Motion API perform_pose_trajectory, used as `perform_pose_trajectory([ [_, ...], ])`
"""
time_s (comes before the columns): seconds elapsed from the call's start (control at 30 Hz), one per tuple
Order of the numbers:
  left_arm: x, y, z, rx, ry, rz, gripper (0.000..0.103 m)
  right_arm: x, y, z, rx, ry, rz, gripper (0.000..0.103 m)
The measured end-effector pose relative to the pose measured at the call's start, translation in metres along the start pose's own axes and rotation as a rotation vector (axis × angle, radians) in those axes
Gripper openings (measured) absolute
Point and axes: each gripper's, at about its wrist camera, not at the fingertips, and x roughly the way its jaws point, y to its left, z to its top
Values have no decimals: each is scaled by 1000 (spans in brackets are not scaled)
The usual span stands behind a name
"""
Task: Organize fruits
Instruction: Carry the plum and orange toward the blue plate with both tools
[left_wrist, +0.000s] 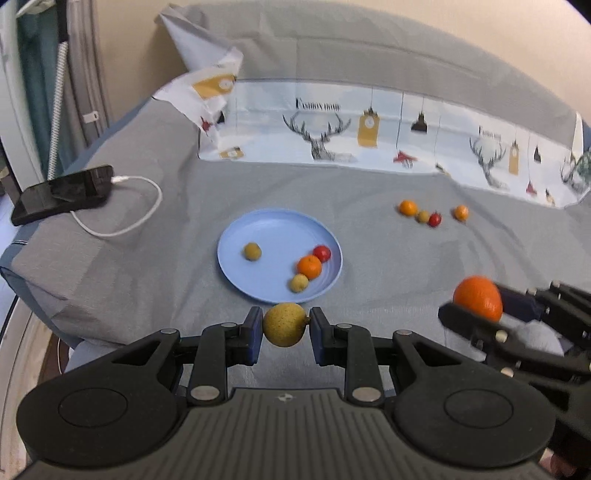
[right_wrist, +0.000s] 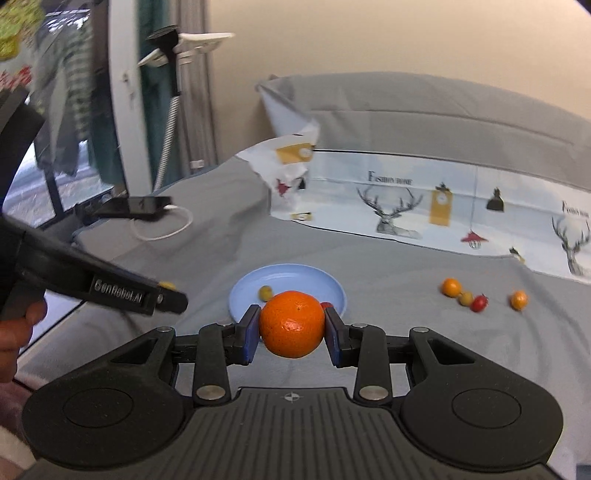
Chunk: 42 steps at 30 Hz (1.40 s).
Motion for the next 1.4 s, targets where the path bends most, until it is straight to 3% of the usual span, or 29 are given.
perform_pose_trajectory([
  [0.37, -10, 1, -5, 1, -42, -30, 30, -10, 15, 1, -46, -15, -35, 38],
  [1.4, 8, 6, -6, -21, 7, -29, 30, 3, 10, -4, -17, 25, -23, 38],
])
